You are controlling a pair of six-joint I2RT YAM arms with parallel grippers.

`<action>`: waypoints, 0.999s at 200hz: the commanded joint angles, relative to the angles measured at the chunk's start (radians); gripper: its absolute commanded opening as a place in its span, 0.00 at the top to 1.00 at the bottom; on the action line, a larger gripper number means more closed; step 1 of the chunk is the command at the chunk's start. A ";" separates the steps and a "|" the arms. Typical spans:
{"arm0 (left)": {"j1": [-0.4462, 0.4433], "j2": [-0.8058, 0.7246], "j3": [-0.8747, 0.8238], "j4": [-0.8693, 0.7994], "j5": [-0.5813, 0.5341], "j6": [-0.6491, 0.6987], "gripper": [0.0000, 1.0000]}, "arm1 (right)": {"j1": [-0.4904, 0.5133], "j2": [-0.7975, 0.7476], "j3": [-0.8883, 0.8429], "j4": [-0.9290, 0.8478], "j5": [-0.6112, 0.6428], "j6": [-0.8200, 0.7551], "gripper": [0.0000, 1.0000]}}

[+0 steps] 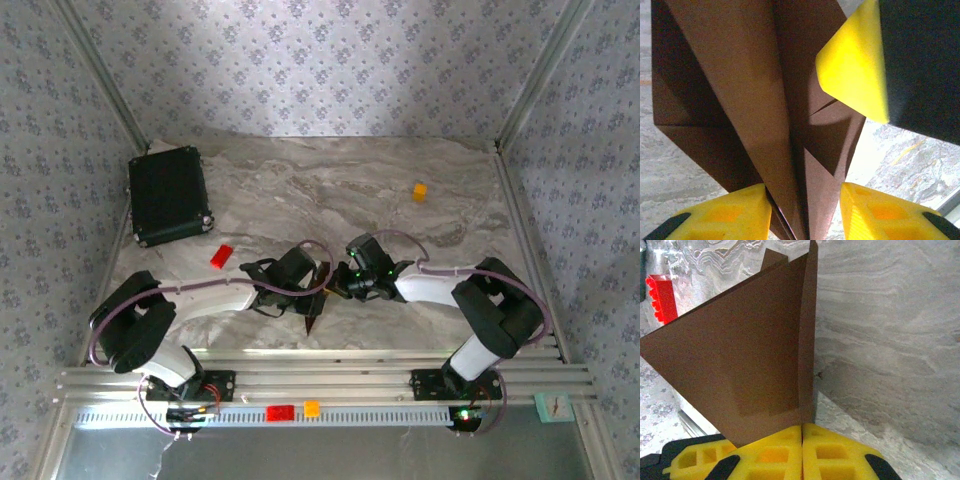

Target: Fold a paper plane with a square sheet of paper (pick it up from the middle)

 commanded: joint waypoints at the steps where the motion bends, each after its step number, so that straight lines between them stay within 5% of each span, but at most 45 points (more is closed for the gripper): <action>1: 0.001 0.021 0.024 -0.010 -0.022 0.003 0.62 | 0.009 0.023 0.027 -0.009 -0.002 -0.018 0.91; 30: 0.001 0.025 0.042 -0.023 -0.036 0.005 0.62 | 0.008 0.026 0.018 0.009 -0.013 -0.017 0.91; 85: 0.001 0.030 0.042 -0.034 -0.077 0.001 0.77 | 0.005 0.033 0.013 0.027 -0.018 -0.012 0.91; 200: -0.001 0.075 0.054 -0.021 -0.053 0.003 0.75 | 0.003 0.014 -0.018 0.048 -0.023 -0.012 0.91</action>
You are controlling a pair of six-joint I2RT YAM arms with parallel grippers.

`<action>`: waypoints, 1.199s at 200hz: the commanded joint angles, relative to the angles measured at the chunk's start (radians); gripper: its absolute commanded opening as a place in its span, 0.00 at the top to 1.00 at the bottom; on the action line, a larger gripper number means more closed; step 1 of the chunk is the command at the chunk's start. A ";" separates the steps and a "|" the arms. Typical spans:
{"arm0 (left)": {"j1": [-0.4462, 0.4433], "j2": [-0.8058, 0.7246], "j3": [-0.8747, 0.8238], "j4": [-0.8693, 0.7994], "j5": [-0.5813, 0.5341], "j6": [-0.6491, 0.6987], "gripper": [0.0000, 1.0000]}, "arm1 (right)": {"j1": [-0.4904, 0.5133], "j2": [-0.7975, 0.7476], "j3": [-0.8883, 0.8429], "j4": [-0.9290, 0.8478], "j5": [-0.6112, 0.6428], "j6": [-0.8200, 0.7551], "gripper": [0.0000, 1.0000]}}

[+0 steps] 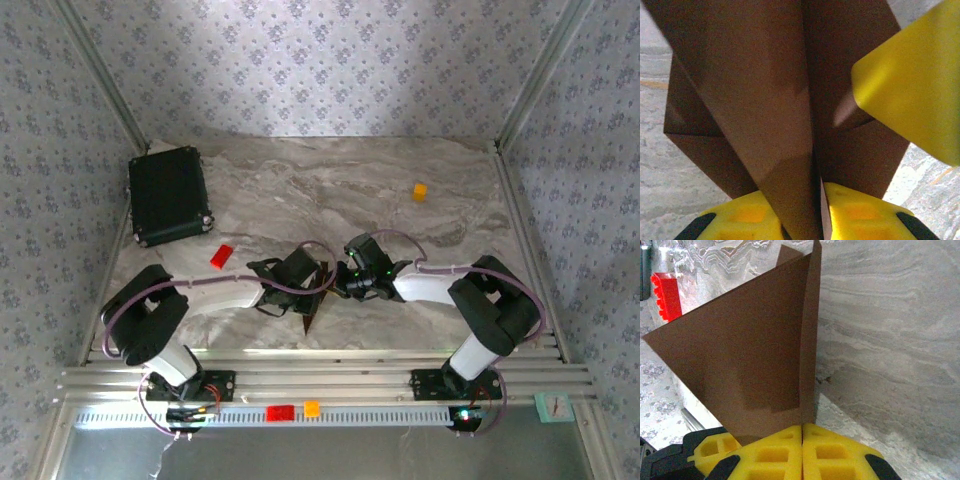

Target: Fold a paper plane with a square sheet of paper (pick it up from the middle)

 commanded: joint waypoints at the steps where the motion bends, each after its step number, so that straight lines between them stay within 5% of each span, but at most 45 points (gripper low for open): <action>1: 0.000 0.007 0.031 -0.005 0.010 0.008 0.76 | 0.001 -0.004 -0.016 0.012 -0.011 -0.012 0.91; 116: -0.003 0.031 0.040 -0.013 0.017 -0.003 0.84 | -0.016 -0.020 -0.026 0.015 -0.026 -0.020 0.86; 143: -0.003 0.027 0.059 -0.032 -0.018 -0.021 0.89 | -0.033 -0.066 -0.029 -0.025 -0.023 -0.039 0.79; 184: 0.011 0.054 0.142 -0.113 -0.145 -0.070 0.94 | -0.099 -0.213 -0.059 -0.181 0.044 -0.103 0.53; 240: 0.083 0.174 0.289 -0.212 -0.233 -0.126 0.95 | -0.218 -0.401 -0.176 -0.255 0.061 -0.111 0.46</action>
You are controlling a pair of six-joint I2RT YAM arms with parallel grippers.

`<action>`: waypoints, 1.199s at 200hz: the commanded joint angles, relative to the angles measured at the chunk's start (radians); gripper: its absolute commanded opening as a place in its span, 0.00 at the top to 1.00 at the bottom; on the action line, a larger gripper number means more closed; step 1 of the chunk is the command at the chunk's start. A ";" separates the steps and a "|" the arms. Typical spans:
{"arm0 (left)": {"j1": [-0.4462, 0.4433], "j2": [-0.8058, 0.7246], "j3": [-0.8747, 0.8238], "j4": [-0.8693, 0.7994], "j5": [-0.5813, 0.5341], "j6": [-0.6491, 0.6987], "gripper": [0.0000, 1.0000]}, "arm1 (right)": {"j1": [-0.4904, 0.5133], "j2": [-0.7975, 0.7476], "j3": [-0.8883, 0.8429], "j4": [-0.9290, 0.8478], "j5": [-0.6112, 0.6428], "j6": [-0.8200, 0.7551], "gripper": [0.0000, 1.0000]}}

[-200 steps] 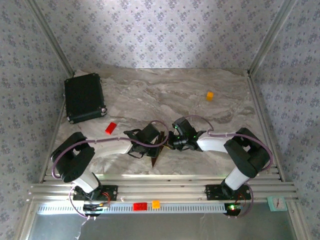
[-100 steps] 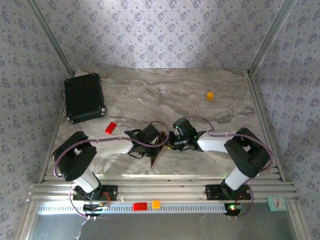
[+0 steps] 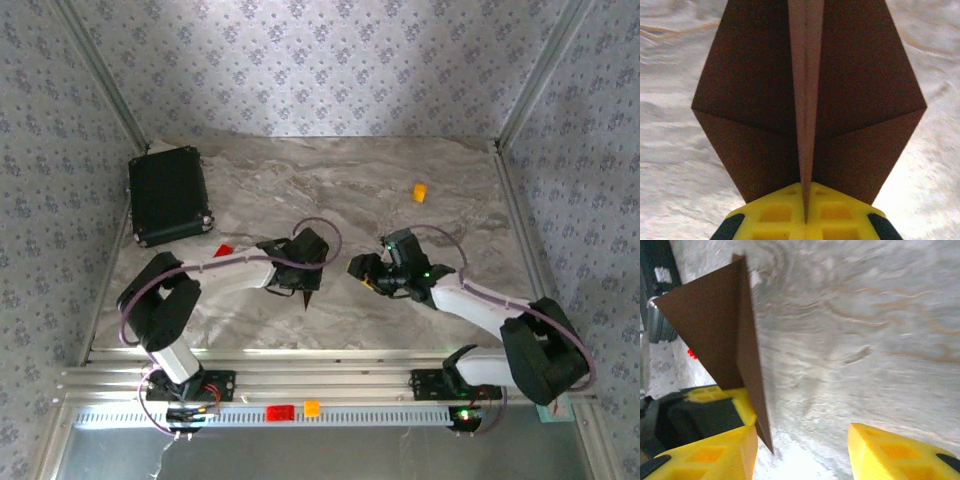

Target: Fold a paper plane with a square sheet of paper (pick it up from the middle)

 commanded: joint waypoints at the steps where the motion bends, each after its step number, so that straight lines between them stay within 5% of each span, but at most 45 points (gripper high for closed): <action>1: 0.020 0.055 0.074 -0.094 -0.073 -0.032 0.95 | -0.028 -0.054 -0.046 -0.078 0.019 -0.021 0.46; 92: 0.029 0.171 0.157 -0.137 -0.083 -0.055 0.91 | -0.047 -0.092 -0.080 -0.071 0.014 -0.014 0.43; 240: 0.019 0.186 0.092 -0.134 -0.115 -0.090 0.68 | -0.046 -0.071 -0.096 -0.038 0.012 -0.001 0.42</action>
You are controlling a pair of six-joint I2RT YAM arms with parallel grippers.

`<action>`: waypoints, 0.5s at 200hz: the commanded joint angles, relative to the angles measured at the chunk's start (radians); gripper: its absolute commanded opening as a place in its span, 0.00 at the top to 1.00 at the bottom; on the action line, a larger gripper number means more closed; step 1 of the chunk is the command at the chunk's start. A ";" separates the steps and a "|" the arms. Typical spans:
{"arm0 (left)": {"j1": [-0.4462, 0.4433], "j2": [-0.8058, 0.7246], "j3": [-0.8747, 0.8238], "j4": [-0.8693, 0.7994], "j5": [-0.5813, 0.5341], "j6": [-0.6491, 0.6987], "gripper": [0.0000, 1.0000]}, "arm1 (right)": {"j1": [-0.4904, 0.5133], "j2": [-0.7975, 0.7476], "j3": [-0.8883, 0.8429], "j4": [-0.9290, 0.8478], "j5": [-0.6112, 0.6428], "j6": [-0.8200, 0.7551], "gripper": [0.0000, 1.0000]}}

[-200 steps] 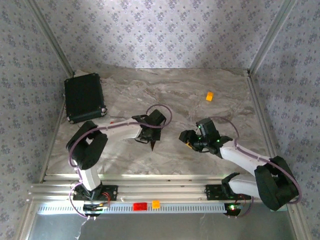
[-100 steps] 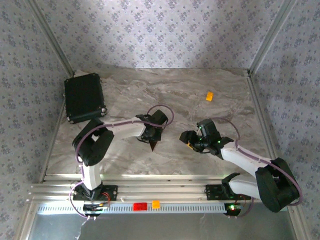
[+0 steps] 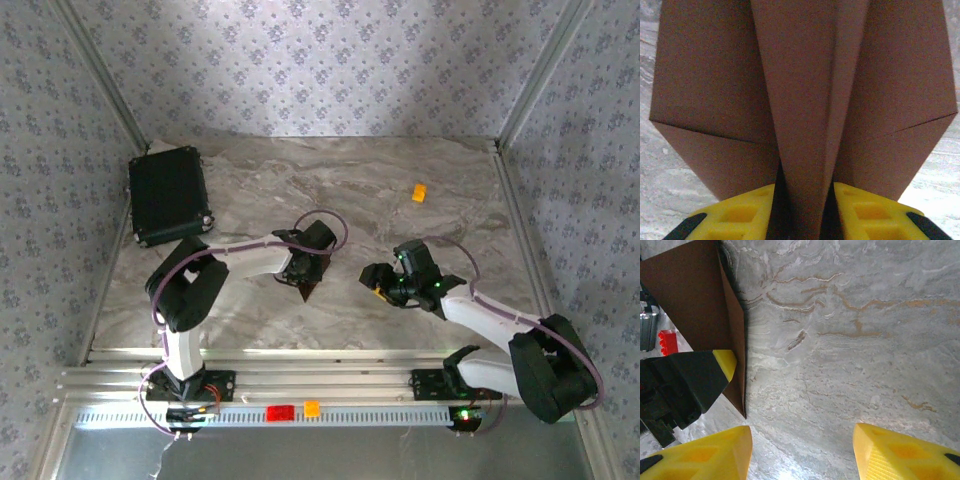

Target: Fold a paper plane with a square sheet of paper (pick it up from the middle)

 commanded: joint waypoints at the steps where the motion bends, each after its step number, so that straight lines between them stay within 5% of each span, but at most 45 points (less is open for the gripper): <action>1: -0.009 0.018 -0.043 -0.043 -0.029 -0.029 0.67 | -0.003 0.005 -0.009 0.007 0.005 0.003 0.42; 100: -0.030 -0.005 -0.058 -0.031 -0.049 -0.093 0.57 | -0.006 -0.001 -0.008 -0.002 0.008 -0.004 0.41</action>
